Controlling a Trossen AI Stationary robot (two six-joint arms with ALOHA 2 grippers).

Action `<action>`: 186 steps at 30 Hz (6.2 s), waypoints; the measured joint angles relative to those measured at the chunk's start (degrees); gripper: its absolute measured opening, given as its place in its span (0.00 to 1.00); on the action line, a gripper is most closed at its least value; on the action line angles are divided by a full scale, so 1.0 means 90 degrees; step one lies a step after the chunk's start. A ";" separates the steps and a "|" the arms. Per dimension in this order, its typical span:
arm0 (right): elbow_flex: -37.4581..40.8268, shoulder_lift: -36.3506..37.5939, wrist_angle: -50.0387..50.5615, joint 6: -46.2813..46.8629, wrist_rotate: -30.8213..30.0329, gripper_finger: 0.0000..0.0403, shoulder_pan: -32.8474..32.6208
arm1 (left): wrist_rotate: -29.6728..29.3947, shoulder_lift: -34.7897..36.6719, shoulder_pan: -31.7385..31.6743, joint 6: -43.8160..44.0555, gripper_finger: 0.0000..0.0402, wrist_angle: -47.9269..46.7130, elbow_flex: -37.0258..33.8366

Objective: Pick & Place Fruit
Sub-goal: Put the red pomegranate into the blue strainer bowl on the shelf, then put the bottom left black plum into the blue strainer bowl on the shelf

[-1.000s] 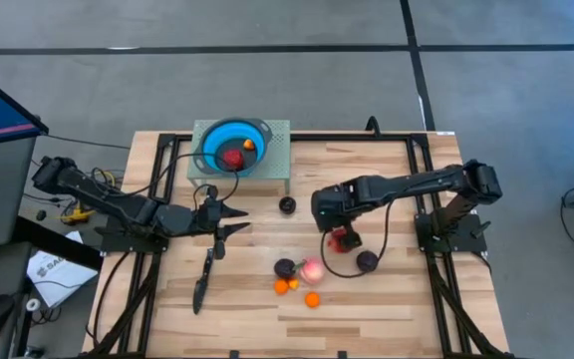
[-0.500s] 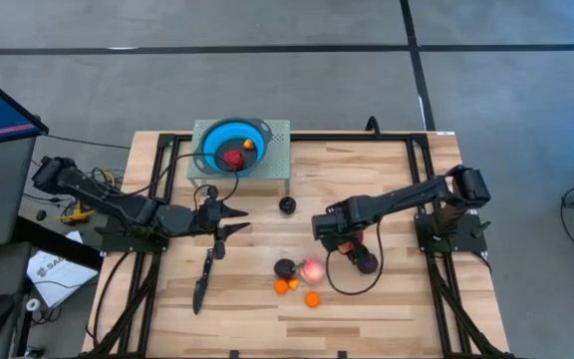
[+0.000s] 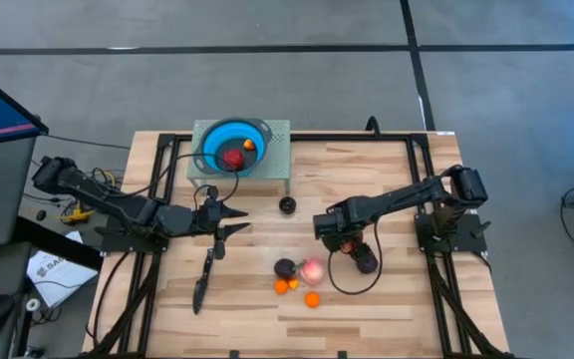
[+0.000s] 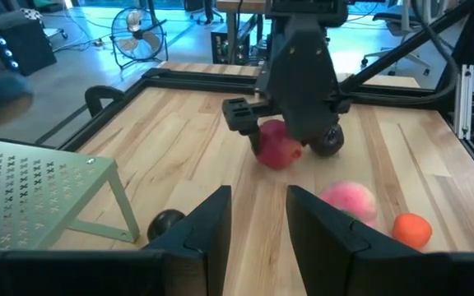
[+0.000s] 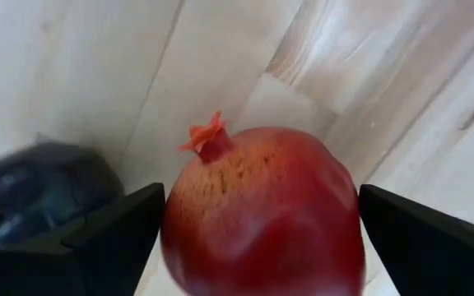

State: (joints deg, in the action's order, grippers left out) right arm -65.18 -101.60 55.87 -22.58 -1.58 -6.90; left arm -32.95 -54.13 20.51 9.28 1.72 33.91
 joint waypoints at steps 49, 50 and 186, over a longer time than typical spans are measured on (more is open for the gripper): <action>-0.4145 -0.2016 -0.7599 0.2786 0.1861 0.91 0.3198 | -0.1586 0.1307 0.0954 -0.0381 0.28 -0.0044 0.0007; -0.4355 -0.2191 -0.7426 0.2853 0.1864 0.91 0.3264 | -0.1586 0.1307 0.0954 -0.0381 0.28 -0.0041 0.0007; 0.5634 0.3479 -0.9483 0.5830 -0.1503 0.61 -0.1071 | 0.2319 -0.3133 -0.0697 -0.0474 0.71 0.0274 0.1270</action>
State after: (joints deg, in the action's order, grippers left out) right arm -14.48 -70.29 -29.48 29.89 -15.11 -16.53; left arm -12.08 -82.33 14.24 5.01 4.19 45.34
